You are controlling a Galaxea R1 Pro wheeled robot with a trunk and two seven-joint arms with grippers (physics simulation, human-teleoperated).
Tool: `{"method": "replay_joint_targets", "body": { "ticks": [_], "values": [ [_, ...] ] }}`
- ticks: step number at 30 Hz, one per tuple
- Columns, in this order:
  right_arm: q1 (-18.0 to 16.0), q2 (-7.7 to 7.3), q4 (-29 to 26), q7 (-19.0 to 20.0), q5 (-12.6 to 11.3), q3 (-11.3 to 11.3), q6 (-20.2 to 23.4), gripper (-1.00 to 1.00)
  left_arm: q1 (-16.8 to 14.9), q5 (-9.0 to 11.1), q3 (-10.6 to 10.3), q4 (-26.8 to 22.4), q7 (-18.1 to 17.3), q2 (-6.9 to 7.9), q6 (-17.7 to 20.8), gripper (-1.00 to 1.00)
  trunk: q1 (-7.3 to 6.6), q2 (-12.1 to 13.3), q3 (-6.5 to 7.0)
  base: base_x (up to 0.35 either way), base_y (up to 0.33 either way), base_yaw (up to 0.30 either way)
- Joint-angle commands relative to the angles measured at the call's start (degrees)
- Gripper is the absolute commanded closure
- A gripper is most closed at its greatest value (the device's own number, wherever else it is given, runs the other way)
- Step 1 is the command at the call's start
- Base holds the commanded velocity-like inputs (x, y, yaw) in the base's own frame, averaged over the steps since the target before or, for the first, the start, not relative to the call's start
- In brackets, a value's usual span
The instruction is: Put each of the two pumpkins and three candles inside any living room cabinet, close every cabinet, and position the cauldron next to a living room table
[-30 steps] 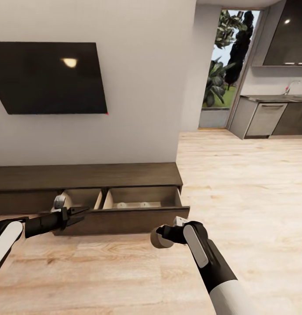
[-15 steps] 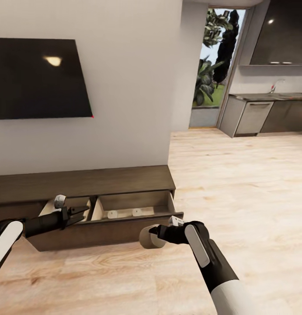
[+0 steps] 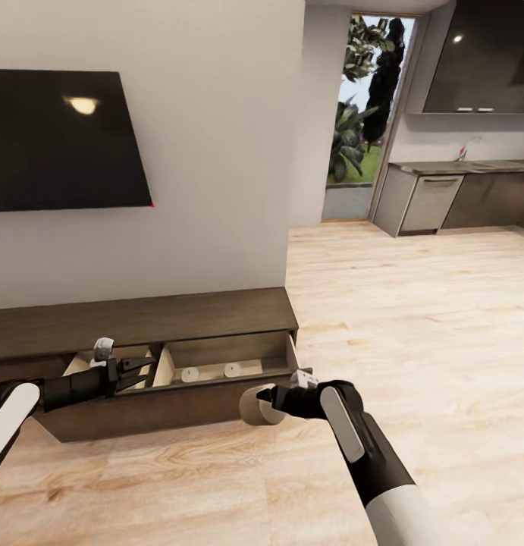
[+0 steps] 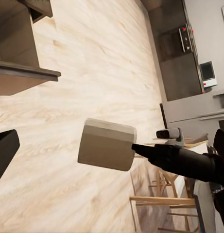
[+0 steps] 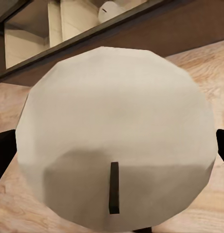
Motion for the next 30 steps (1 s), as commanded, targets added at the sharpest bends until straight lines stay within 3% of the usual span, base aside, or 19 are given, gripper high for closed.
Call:
{"method": "replay_joint_targets", "body": {
  "ticks": [1, 9, 15, 30],
  "values": [
    [0.0, -0.04, -0.1, -0.06, -0.06, -0.01, 0.0, 1.0, 0.0, 0.0, 0.0, 0.0, -0.01, -0.01, 0.0, -1.0, 0.0, 0.0, 0.0, 0.0, 0.0, 0.0],
    [0.0, 0.04, -0.27, -0.06, -0.06, 0.06, 0.0, 1.0, 0.0, 0.0, 0.09, 0.01, -0.03, 0.0, 0.0, -1.0, 0.0, 0.0, 0.0, 0.015, 0.0, 0.0],
    [0.0, 0.27, -0.28, -0.12, -0.05, 0.15, 0.0, 1.0, 0.0, 0.0, 0.1, -0.06, -0.03, 0.0, 0.0, -1.0, 0.0, 0.0, 0.0, 0.201, 0.039, 0.032],
    [0.0, 0.51, -0.33, -0.24, 0.62, 0.16, -0.24, 1.0, 0.0, 0.21, 0.1, -0.07, -0.03, 0.0, 0.0, -1.0, 0.0, 0.0, 0.0, 0.016, 0.003, 0.278]
  ]
}}
